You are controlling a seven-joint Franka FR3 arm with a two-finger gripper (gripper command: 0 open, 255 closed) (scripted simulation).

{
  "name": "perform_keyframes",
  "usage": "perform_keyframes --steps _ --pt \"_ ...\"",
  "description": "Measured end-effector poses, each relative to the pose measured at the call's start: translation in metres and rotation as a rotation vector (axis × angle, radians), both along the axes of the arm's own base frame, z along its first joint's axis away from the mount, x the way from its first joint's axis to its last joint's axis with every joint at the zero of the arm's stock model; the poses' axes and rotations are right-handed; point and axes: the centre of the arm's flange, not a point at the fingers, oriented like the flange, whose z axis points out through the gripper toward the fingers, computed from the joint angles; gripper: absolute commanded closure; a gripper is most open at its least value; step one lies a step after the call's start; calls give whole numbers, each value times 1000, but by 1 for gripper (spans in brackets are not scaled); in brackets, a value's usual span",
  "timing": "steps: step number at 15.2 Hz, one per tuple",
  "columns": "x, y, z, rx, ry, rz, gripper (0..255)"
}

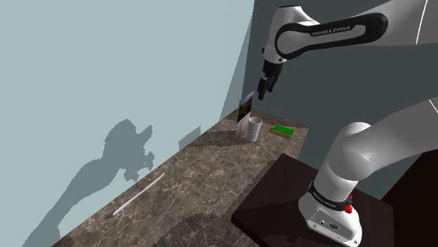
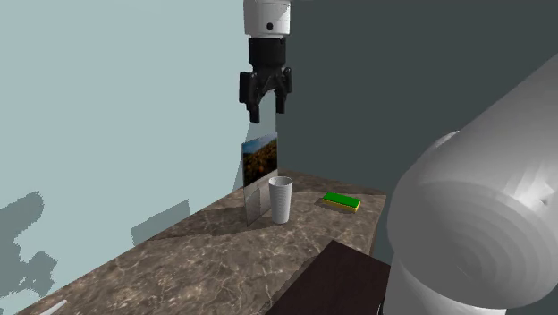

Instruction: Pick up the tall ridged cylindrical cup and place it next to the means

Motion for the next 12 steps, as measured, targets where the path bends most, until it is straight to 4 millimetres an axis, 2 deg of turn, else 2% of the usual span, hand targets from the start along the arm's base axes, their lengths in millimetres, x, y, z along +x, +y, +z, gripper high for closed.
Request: perform_keyframes --steps 12 --pt "58 -75 -127 4 4 -10 0"
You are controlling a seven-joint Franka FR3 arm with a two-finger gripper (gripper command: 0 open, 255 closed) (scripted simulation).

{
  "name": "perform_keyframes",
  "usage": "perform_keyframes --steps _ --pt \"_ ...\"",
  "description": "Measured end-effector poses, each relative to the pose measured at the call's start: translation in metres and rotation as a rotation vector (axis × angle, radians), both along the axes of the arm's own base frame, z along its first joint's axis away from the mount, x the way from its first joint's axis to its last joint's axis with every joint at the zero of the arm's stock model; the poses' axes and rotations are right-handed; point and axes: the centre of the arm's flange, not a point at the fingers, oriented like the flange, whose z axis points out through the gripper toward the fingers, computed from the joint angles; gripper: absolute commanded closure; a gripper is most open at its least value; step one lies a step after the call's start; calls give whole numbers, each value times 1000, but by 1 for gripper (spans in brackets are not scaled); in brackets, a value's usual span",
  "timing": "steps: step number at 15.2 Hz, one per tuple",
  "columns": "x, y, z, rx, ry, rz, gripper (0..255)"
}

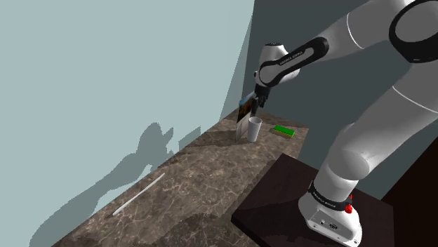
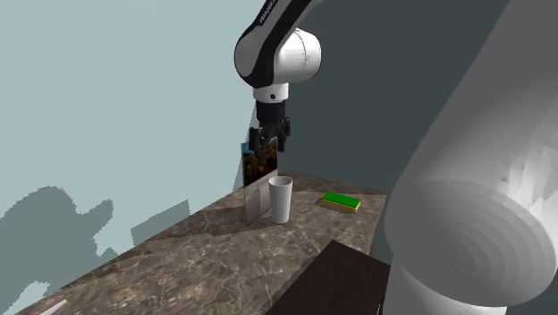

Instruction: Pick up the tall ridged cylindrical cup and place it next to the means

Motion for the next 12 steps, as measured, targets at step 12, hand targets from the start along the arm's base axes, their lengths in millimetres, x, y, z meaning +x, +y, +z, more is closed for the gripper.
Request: perform_keyframes --steps 12 --pt "46 -60 -113 1 2 -7 0"
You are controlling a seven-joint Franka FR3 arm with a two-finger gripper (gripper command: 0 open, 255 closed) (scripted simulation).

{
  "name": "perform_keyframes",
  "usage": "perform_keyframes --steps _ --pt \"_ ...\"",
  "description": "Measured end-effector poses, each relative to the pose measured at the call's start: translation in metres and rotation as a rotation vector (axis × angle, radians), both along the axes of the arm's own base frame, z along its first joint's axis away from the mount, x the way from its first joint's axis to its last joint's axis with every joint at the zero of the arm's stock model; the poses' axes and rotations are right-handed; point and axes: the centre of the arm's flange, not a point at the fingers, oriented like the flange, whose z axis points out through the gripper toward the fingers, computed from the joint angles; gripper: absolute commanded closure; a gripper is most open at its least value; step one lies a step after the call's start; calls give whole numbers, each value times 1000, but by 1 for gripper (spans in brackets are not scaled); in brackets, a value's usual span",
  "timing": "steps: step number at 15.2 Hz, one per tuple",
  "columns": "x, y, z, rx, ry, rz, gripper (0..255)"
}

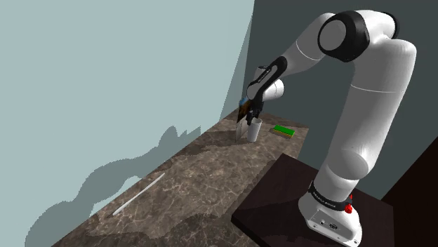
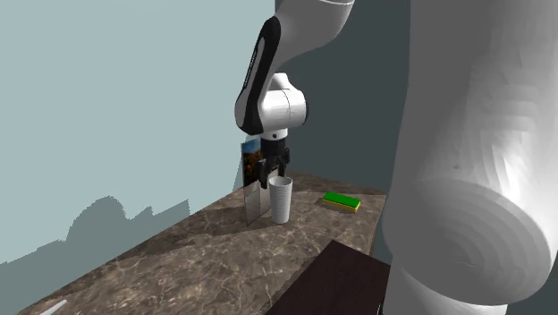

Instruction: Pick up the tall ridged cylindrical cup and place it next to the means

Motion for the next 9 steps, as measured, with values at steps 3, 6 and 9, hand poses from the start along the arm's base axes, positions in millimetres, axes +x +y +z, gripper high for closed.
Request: perform_keyframes --steps 3,6,9 --pt "2 -2 -16 0 0 0 0" --pt "3 -4 -28 0 0 0 0" --pt "3 -4 -30 -1 0 0 0"
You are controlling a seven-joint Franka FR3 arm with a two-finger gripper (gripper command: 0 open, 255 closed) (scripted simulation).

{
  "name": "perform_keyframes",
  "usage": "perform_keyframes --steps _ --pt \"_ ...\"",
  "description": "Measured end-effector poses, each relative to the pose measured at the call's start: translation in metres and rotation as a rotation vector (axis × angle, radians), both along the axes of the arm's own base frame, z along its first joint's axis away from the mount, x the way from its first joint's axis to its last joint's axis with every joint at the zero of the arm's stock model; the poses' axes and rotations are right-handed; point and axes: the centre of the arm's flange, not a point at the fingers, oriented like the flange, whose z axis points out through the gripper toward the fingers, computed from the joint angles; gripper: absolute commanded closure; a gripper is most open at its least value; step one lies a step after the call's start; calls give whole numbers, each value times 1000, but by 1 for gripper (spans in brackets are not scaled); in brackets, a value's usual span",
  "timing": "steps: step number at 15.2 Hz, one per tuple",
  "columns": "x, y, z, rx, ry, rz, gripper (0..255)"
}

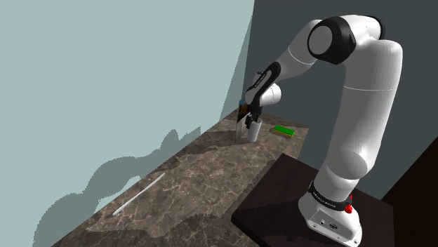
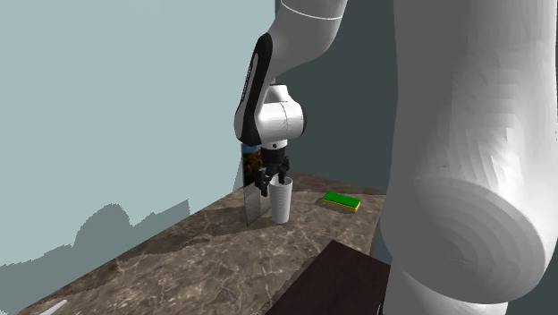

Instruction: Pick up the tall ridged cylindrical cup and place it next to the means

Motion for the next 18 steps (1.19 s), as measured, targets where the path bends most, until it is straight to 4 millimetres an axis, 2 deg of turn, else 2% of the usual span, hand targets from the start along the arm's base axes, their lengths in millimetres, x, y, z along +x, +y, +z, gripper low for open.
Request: perform_keyframes --steps 2,3,13,18 --pt "0 0 0 0 0 0 0" --pt "0 0 0 0 0 0 255" --pt "0 0 0 0 0 0 255" --pt "1 0 21 0 0 0 255"
